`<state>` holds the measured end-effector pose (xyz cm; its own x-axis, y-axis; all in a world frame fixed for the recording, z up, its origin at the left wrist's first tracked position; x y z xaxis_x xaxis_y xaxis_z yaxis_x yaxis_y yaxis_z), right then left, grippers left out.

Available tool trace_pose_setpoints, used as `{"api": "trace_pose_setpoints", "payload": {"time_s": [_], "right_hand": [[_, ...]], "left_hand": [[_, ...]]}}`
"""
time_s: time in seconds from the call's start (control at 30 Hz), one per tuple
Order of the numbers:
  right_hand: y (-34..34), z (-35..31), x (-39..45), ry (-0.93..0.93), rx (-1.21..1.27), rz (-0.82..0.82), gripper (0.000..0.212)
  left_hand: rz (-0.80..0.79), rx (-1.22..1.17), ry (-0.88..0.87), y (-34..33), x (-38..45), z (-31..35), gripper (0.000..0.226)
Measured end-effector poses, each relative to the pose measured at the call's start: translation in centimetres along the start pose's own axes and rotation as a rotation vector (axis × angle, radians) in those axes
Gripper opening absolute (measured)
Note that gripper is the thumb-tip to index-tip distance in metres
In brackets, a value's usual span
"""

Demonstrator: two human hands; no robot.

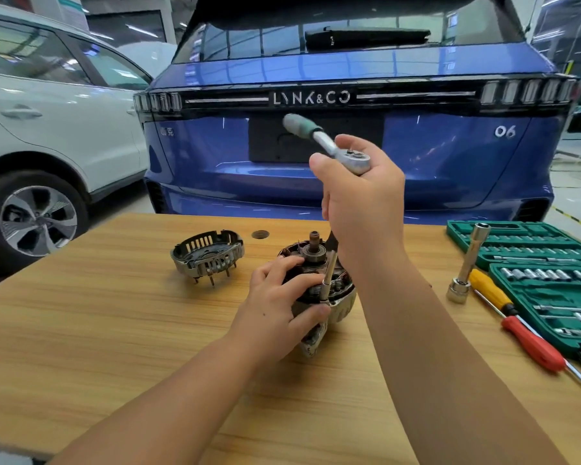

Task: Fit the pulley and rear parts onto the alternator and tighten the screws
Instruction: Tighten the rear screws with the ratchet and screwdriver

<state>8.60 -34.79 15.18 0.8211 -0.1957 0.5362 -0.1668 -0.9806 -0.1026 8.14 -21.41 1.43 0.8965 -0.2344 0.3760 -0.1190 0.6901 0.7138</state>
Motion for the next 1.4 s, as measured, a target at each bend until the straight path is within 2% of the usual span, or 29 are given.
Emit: {"api": "trace_pose_setpoints", "payload": {"time_s": [0.07,0.2,0.33,0.47,0.6,0.67,0.8,0.93,1.03,1.13,1.2,1.27,1.33,1.4], "right_hand": [[0.2,0.5,0.5,-0.077,0.129,-0.087,0.03],[-0.5,1.2,0.5,-0.159,0.372,-0.408,0.02],[-1.1,1.5,0.2,-0.21,0.474,-0.553,0.033],[-0.8,1.7,0.2,-0.165,0.567,-0.536,0.03],[-0.2,1.1,0.6,0.101,0.377,-0.441,0.033],[-0.4,1.0,0.5,0.178,0.347,-0.473,0.037],[-0.9,0.8,0.1,0.099,0.618,-0.672,0.056],[-0.7,1.0,0.3,-0.009,0.688,-0.698,0.069],[-0.4,1.4,0.6,-0.115,0.56,-0.537,0.055],[0.1,1.2,0.4,-0.085,0.304,-0.313,0.031],[0.5,1.1,0.4,-0.103,0.232,-0.234,0.017],[0.8,1.2,0.6,-0.183,0.338,-0.292,0.016],[0.6,1.1,0.5,-0.215,0.508,-0.421,0.026],[0.1,0.9,0.0,-0.11,0.512,-0.505,0.035]], "left_hand": [[-0.015,0.006,-0.011,0.0,0.0,0.0,0.058],[-0.055,-0.003,-0.022,0.3,0.1,-0.3,0.05],[-0.044,-0.008,-0.036,0.4,-0.2,-0.3,0.048],[-0.029,-0.014,-0.034,0.3,-0.3,-0.2,0.052],[-0.015,0.007,-0.037,0.2,-0.3,-0.2,0.058],[0.044,-0.01,-0.044,0.0,-0.4,0.2,0.054],[0.121,-0.043,-0.047,-0.2,-0.5,0.5,0.041],[0.101,-0.024,-0.03,-0.3,-0.5,0.4,0.04],[0.11,-0.033,-0.014,-0.4,-0.5,0.5,0.052],[0.124,-0.035,-0.003,-0.5,-0.5,0.5,0.059],[0.126,-0.033,0.0,-0.6,-0.5,0.5,0.06],[0.123,-0.027,0.001,-0.6,-0.5,0.6,0.061],[0.127,-0.031,-0.002,-0.7,-0.4,0.6,0.061],[0.128,-0.038,0.0,-0.7,-0.4,0.6,0.059]]}}
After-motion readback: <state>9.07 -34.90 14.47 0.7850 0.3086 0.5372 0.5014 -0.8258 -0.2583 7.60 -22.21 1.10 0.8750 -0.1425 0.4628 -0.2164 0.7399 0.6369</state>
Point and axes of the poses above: each hand's wrist, its own x-axis towards the middle knuckle, its own y-axis out of the back of the hand, z = x × y, the point moved 5 cm from there along x, towards the middle knuckle, and after that the axes turned 9 degrees about -x, right-handed, at the moved point
